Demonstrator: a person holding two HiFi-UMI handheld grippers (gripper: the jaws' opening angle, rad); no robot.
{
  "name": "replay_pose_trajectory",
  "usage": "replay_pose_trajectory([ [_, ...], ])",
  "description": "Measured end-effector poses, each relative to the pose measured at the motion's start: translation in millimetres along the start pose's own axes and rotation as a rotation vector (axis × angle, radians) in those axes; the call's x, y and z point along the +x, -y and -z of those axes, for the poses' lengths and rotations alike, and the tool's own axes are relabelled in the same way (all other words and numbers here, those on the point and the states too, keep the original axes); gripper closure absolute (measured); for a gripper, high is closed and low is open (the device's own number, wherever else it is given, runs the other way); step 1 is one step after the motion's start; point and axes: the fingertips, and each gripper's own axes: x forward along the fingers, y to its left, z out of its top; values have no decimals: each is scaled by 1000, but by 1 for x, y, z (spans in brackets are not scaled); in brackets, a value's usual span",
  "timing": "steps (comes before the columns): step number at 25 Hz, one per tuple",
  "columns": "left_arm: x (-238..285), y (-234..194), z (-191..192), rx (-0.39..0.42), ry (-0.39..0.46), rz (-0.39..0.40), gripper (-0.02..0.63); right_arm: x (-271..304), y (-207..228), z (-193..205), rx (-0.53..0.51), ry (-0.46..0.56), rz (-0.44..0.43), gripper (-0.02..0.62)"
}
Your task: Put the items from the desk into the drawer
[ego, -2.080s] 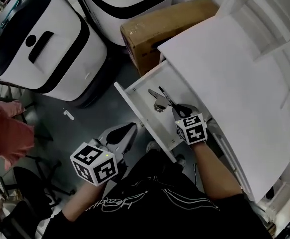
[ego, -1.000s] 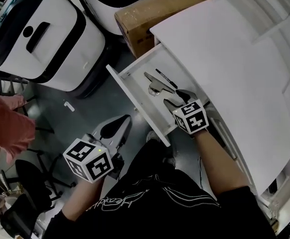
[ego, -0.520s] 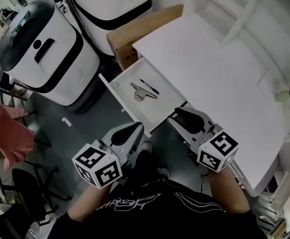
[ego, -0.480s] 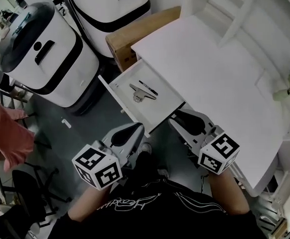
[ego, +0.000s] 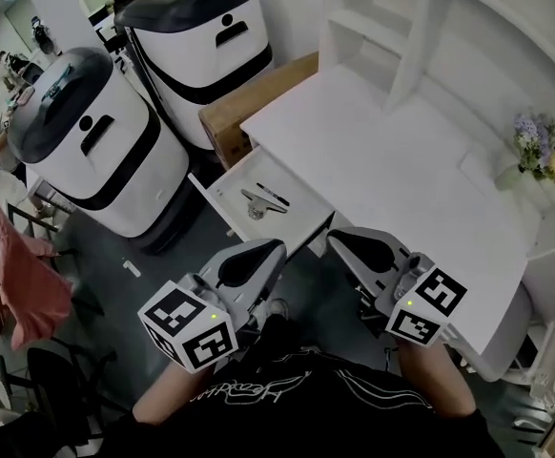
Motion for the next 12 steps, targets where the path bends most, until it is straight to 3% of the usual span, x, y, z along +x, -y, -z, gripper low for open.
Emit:
replay_pose_trajectory([
  [12, -22, 41, -12, 67, 43, 4, 597, -25, -38, -14, -60, 20, -21, 588],
])
